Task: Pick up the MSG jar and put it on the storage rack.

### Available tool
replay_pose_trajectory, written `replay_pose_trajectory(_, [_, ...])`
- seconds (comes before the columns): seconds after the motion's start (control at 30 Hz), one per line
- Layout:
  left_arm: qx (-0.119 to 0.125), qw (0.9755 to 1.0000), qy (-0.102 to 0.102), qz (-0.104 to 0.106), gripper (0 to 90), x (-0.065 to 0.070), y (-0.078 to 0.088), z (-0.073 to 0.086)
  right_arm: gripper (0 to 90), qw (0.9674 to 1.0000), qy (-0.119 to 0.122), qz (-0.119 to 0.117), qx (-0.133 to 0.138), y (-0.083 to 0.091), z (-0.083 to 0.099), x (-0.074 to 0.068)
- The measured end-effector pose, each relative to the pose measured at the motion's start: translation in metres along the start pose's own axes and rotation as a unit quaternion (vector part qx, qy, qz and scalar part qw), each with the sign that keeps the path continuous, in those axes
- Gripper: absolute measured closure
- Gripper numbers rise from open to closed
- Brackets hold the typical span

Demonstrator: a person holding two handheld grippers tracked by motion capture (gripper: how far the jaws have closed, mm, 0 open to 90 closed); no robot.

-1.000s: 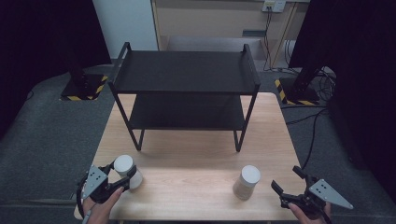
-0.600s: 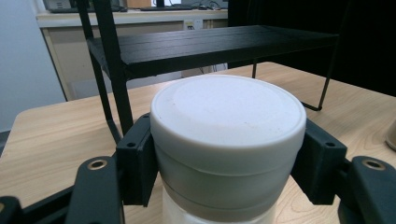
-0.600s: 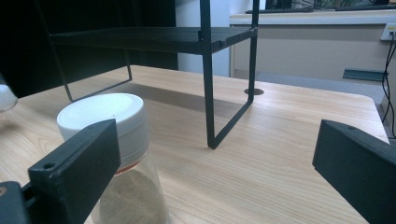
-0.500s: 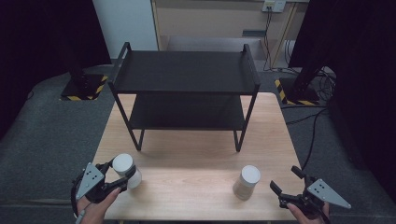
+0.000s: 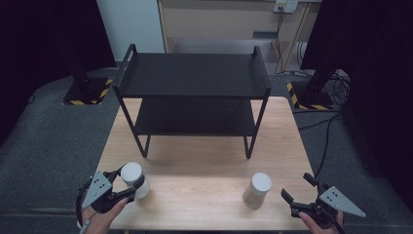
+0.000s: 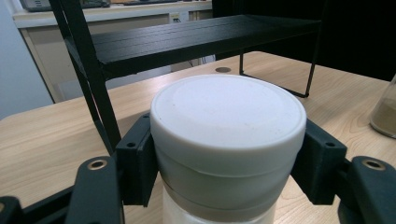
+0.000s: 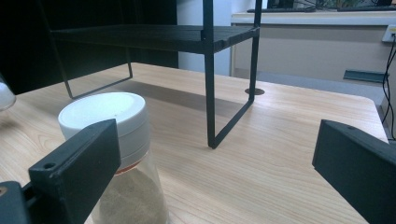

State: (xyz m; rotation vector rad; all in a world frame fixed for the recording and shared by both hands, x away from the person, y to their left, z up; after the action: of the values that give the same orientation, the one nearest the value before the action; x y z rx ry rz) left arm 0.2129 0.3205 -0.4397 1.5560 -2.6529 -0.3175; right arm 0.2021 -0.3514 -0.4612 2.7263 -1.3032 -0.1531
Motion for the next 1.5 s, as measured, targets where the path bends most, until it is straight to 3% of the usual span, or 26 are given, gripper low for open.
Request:
replay_pose_trajectory(0.37, [0.003, 0.9998, -0.006, 0.016, 32.6, 0.000, 0.002, -0.007, 1.6, 1.0000, 0.002, 0.002, 0.001, 0.001, -0.001, 0.000])
replay_pose_trajectory(0.53, [-0.001, 0.9994, -0.019, 0.028, 32.6, 0.001, 0.000, -0.014, 1.6, 1.0000, 0.000, 0.003, 0.000, 0.001, 0.000, 0.000])
replay_pose_trajectory(0.7, [0.003, 0.9986, -0.019, 0.049, 32.6, 0.003, -0.002, -0.024, 1.6, 1.0000, -0.004, 0.004, 0.000, 0.002, 0.000, 0.001])
replay_pose_trajectory(0.93, [0.007, 0.9977, -0.023, 0.063, 32.6, 0.001, -0.005, -0.037, 1.6, 1.0000, -0.004, 0.007, 0.005, 0.004, -0.002, 0.002])
replay_pose_trajectory(1.17, [0.008, 0.9956, -0.047, 0.081, 32.6, -0.002, -0.008, -0.061, 1.6, 1.0000, -0.003, 0.007, 0.006, 0.004, -0.004, 0.001])
replay_pose_trajectory(1.5, [0.016, 0.9924, -0.057, 0.108, 32.6, -0.006, -0.010, -0.083, 1.6, 0.9999, -0.007, 0.007, 0.006, 0.003, -0.003, 0.001])
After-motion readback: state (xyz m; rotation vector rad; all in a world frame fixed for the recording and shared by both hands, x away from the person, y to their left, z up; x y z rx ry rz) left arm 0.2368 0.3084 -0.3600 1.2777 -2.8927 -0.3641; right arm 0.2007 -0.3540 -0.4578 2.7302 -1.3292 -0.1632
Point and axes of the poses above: each handheld gripper's, and its own axes: y roughly backward along the jaws, z roughly out of its underside, x roughly to its right, the point moved 7 cm from there along -y, roughly forward along the jaws, and after that the axes turned 6 degrees about -z, right-handed, at the moved point
